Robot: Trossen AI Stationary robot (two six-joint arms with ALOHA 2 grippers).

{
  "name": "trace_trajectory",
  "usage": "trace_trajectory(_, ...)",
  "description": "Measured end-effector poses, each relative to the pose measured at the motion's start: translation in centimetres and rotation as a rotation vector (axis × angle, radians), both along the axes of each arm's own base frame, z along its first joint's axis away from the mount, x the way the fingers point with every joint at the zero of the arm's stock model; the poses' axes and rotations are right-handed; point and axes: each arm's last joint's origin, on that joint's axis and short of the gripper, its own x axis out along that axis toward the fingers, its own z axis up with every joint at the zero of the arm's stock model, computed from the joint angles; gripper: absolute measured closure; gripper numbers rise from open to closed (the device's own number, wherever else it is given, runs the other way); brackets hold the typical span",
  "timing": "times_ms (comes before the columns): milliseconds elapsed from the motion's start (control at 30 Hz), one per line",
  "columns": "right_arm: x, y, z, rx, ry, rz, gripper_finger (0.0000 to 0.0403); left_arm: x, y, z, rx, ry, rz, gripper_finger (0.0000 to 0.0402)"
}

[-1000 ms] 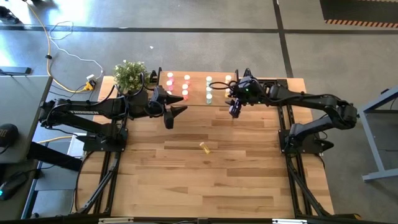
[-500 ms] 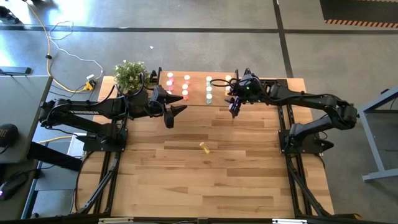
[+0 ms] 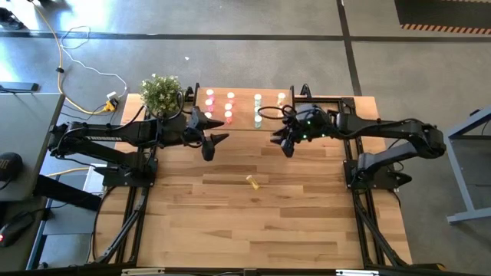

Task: Pick and place medicine bottles onto shelf by color
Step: Put the yellow pill bottle on the shelf aligned with the other yellow pill bottles

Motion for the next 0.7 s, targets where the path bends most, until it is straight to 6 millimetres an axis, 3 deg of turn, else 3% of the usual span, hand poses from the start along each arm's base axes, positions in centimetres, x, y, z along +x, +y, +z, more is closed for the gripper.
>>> trace_trajectory(233,0.7,3.4,3.9,-0.078,-0.058,-0.037,0.0254,-0.1,-0.1,-0.5,-0.017,0.050,-0.023,0.0174)
trace_trajectory(533,0.7,5.7,6.5,-0.063,-0.035,-0.036,0.0254,-0.4,-0.2,-1.1,0.014,0.141,-0.078,0.0174)
trace_trajectory(700,1.9,6.6,7.8,-0.084,0.050,-0.031,0.0254,-0.8,-0.3,-1.1,-0.001,0.197,-0.066,0.0174)
